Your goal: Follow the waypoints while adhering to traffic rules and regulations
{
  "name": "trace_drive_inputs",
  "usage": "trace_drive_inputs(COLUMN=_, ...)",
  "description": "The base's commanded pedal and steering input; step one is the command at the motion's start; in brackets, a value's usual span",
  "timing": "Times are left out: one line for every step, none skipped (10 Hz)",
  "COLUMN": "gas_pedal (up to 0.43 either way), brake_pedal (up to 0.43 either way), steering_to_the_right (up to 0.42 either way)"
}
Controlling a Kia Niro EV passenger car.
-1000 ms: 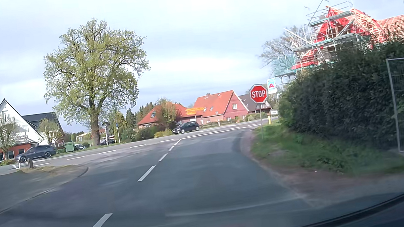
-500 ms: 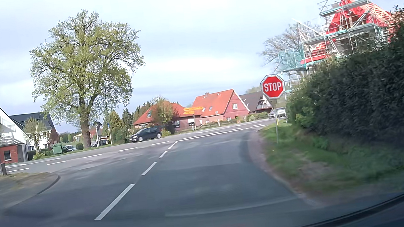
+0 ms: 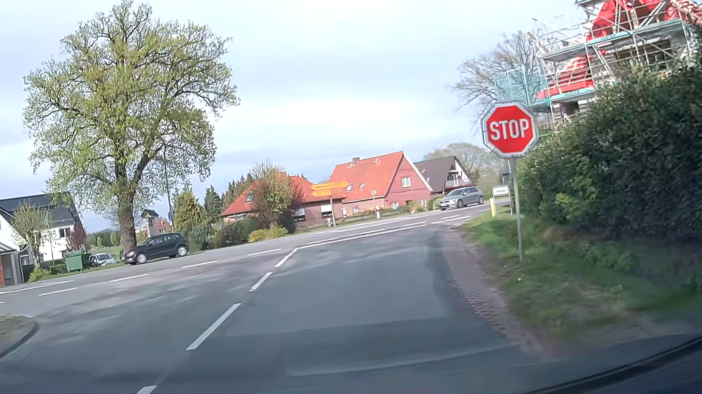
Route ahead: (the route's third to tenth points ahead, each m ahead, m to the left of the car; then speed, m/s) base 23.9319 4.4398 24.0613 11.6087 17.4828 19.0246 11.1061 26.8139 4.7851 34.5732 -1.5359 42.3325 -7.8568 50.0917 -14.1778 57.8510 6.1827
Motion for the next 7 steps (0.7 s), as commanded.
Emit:
trace_drive_inputs(gas_pedal=0.0, brake_pedal=0.128, steering_to_the_right=0.023)
trace_drive_inputs(gas_pedal=0.0, brake_pedal=0.128, steering_to_the_right=0.025)
trace_drive_inputs(gas_pedal=0.0, brake_pedal=0.134, steering_to_the_right=0.026)
trace_drive_inputs(gas_pedal=0.0, brake_pedal=0.134, steering_to_the_right=0.027)
trace_drive_inputs(gas_pedal=0.0, brake_pedal=0.128, steering_to_the_right=0.032)
trace_drive_inputs(gas_pedal=0.0, brake_pedal=0.134, steering_to_the_right=0.037)
trace_drive_inputs(gas_pedal=0.0, brake_pedal=0.134, steering_to_the_right=0.035)
